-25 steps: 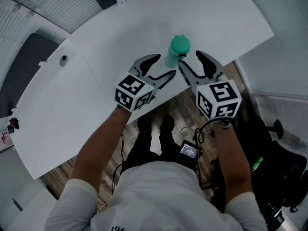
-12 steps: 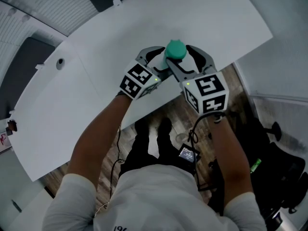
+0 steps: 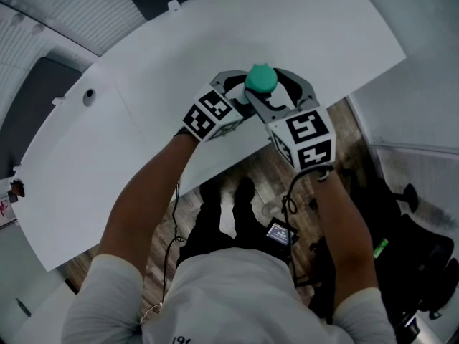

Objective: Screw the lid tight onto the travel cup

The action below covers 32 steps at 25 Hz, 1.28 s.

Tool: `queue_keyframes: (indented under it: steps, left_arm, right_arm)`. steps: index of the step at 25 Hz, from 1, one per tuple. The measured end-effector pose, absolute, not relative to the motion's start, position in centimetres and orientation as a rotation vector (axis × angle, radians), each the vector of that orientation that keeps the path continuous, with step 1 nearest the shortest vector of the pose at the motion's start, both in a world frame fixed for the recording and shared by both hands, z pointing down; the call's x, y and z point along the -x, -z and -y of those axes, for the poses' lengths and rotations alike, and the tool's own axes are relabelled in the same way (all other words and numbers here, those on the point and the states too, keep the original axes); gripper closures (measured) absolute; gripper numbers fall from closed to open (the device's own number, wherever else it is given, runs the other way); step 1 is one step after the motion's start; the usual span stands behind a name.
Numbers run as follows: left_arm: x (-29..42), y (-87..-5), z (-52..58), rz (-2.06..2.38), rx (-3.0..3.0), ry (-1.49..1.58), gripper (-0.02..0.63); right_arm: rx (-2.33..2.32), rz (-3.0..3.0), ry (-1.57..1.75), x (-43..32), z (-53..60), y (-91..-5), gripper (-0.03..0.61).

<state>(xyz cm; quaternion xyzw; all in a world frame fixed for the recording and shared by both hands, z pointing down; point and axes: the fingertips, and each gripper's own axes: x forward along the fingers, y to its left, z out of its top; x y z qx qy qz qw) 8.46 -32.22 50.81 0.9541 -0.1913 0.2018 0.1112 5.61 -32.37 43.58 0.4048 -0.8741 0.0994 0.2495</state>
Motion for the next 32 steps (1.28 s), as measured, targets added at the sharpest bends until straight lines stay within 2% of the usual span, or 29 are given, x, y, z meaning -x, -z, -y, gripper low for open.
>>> queue_keyframes:
  steps: [8, 24, 32]
  left_arm:
    - [-8.8, -50.8, 29.4, 0.524, -2.805, -0.602, 0.284]
    - [-8.3, -51.0, 27.1, 0.84, -2.647, -0.574, 0.284]
    - [-8.0, -50.7, 26.1, 0.581, -2.779, -0.652, 0.282]
  right_arm:
    - [-1.058, 2.389, -0.269, -6.0, 29.8, -43.6, 0.288]
    - [-1.331, 2.26, -0.3, -6.1, 27.3, -43.5, 0.288]
    - [-1.136, 2.333, -0.264, -5.8, 26.4, -43.8, 0.288]
